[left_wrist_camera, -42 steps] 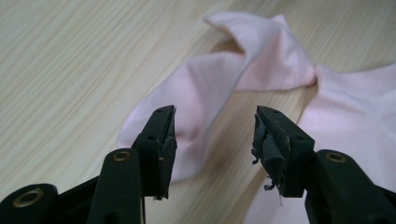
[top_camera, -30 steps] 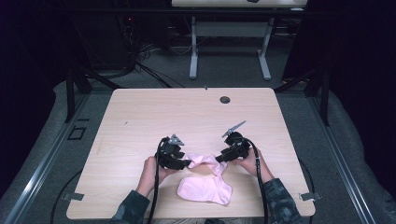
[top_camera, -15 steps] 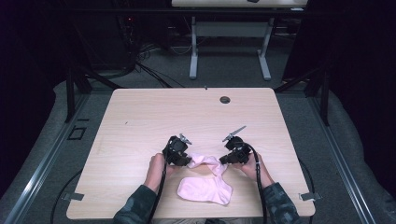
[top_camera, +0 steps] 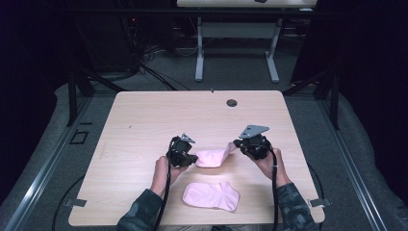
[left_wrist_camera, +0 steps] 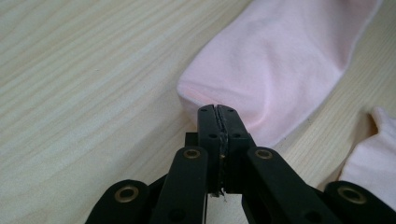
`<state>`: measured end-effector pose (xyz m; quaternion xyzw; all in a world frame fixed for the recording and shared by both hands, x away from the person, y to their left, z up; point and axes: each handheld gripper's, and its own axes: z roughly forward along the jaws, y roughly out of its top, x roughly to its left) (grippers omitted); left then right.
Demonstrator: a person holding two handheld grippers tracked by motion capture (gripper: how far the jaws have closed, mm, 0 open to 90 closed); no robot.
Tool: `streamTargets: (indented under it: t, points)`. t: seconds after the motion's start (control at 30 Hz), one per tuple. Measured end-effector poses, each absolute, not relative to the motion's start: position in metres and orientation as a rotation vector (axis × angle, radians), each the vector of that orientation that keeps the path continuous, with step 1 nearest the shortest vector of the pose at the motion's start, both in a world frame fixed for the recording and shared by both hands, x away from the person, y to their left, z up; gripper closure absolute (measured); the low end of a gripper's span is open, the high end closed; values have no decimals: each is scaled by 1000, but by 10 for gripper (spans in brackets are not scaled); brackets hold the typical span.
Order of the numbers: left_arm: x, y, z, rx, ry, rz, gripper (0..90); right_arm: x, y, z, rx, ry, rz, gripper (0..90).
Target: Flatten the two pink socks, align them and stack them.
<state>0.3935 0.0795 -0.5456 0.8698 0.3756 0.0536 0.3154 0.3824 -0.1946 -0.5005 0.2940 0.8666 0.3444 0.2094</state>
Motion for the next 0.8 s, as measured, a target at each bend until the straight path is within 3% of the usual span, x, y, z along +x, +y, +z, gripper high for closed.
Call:
streamTargets:
  t: [0.23, 0.33, 0.4, 0.5, 0.63, 0.8]
  points:
    - [390, 81, -553, 2298, 1017, 107, 850, 364, -216, -535, 850, 2647, 839, 670]
    - [386, 83, -551, 2307, 1019, 98, 792, 359, -230, -538, 925, 2653, 873, 617]
    - [383, 85, -548, 2305, 1026, 106, 702, 358, -238, -537, 1003, 2635, 935, 588]
    - [383, 91, -543, 2265, 1067, 159, 611, 357, -239, -535, 1160, 2576, 1018, 565]
    - [391, 94, -542, 2242, 1113, 195, 562, 357, -221, -542, 1284, 2571, 993, 544]
    - [397, 83, -548, 2288, 1091, 154, 505, 361, -200, -554, 1310, 2550, 870, 556]
